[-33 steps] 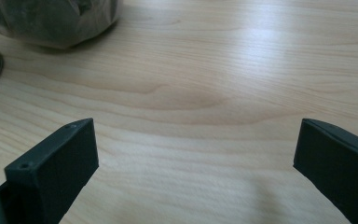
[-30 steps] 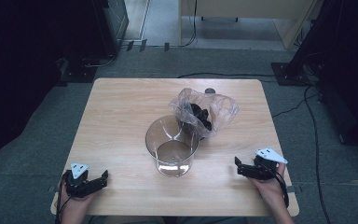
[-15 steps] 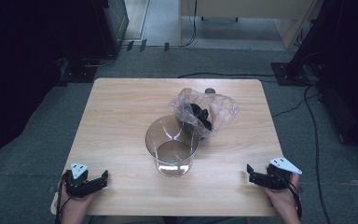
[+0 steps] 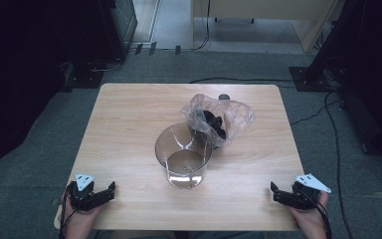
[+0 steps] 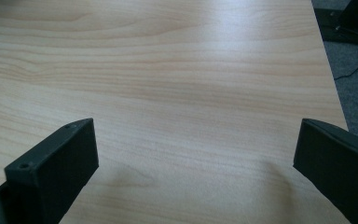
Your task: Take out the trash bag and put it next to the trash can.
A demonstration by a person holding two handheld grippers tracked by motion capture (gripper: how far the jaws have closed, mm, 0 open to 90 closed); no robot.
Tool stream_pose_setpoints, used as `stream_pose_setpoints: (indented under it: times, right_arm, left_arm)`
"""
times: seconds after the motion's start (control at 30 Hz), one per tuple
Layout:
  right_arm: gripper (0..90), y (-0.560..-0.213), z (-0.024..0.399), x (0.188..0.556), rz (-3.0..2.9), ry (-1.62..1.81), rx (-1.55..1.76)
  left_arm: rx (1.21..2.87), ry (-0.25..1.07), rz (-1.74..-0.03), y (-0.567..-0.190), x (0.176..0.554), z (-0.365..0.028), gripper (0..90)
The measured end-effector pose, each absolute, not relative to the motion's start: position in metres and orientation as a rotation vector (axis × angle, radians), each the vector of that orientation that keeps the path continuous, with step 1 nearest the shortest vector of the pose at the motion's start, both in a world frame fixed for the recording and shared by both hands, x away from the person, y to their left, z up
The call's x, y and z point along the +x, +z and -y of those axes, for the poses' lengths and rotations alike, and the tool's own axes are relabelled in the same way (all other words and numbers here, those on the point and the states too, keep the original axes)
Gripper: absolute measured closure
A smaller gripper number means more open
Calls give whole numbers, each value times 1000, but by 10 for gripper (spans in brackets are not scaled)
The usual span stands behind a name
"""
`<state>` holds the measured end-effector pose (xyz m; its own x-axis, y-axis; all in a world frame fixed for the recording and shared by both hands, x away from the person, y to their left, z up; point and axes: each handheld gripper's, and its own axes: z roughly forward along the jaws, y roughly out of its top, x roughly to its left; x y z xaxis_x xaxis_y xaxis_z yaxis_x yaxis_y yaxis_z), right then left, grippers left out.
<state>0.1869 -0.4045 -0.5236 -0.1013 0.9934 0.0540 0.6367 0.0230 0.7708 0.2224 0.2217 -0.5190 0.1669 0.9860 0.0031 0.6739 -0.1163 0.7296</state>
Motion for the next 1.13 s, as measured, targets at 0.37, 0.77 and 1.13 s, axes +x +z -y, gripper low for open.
stream_pose_setpoints:
  times: [0.37, 0.77, 1.13]
  right_arm:
    - [0, -525, 406, 177, -1819, 845, 1671]
    - [3, -527, 405, 179, -1862, 803, 1688]
    - [29, -526, 403, 178, -1853, 794, 1694]
  left_arm:
    - [1859, 684, -1569, -519, 222, -222, 105]
    - [1857, 682, -1569, -519, 222, -222, 105]
    - [1861, 682, -1566, -519, 223, -222, 105]
